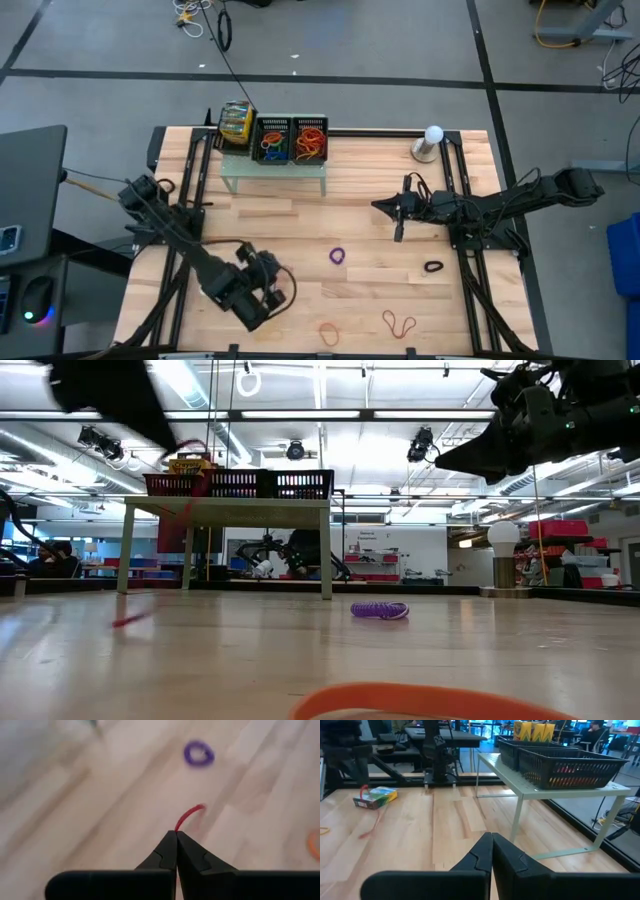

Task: Pick & Place Office Desk Supplies
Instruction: Put the red rubber band into the right black bin on the shelf

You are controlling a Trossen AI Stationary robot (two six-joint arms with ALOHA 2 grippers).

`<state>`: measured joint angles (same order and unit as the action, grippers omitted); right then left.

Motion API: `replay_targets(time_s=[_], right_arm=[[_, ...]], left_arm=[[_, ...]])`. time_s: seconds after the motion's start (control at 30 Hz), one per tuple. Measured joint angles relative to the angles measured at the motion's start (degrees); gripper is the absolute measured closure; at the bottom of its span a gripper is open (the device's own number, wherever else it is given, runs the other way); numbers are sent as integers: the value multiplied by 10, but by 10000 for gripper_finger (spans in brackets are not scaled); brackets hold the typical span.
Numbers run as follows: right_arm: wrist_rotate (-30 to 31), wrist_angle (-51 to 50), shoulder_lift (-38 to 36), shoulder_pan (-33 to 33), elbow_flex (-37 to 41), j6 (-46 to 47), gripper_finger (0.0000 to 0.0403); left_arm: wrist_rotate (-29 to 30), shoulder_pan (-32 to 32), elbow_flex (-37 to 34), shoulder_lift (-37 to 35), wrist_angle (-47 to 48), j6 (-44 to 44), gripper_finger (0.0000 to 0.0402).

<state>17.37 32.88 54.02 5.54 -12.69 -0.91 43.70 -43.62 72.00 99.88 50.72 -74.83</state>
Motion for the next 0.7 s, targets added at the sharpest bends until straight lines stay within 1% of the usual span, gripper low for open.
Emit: replay_targets(time_s=[0.1, 0.17, 0.23, 0.33, 0.5, 0.63, 0.7], right_arm=[[0, 2, 0, 0, 0, 0, 392], [0, 5, 0, 0, 0, 0, 392], [0, 5, 0, 0, 0, 0, 392], [0, 5, 0, 0, 0, 3, 392], [0, 5, 0, 0, 0, 6, 392], [0, 4, 0, 0, 0, 6, 392], [0, 3, 0, 0, 0, 11, 392]], left_arm=[[52, 21, 0, 0, -65, 82, 399], [65, 34, 0, 0, -124, 160, 399], [64, 47, 0, 0, -175, 218, 399], [31, 67, -31, -1, -274, 288, 400], [-64, 114, -111, -5, -471, 397, 400], [-90, 154, -155, -5, -614, 499, 400], [-92, 172, -159, -13, -639, 543, 399]])
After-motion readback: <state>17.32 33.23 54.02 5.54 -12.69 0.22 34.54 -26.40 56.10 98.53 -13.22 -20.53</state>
